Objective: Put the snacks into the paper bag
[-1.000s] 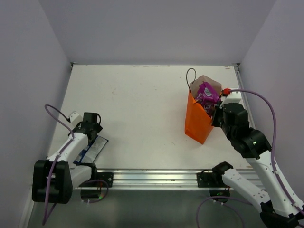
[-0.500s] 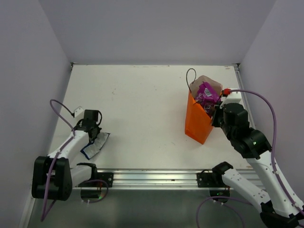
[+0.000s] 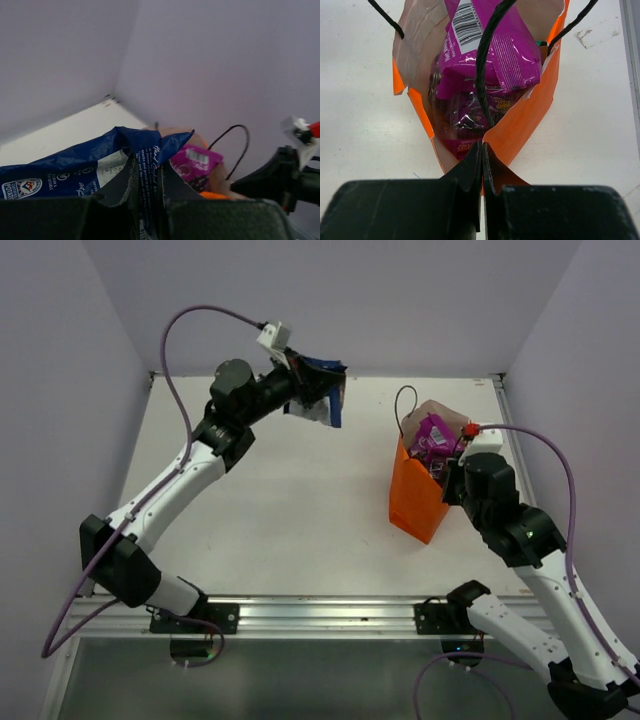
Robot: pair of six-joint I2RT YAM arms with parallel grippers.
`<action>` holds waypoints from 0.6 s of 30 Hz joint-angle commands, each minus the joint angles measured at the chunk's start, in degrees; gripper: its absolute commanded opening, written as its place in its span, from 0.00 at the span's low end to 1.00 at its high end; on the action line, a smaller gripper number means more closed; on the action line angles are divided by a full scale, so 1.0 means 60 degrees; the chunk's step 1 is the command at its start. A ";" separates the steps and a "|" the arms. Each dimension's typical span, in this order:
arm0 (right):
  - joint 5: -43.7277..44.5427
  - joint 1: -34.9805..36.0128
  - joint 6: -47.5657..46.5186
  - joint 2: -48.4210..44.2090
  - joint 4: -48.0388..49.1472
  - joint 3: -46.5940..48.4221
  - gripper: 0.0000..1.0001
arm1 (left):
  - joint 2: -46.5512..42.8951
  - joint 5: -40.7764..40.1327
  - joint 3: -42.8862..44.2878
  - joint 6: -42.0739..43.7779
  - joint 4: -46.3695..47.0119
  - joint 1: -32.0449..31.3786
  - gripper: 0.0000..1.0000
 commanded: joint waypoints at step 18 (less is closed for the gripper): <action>0.0458 0.0096 -0.0086 0.0238 -0.0005 0.0150 0.00 | 0.8250 0.7648 0.6582 -0.7385 1.0900 -0.3181 0.00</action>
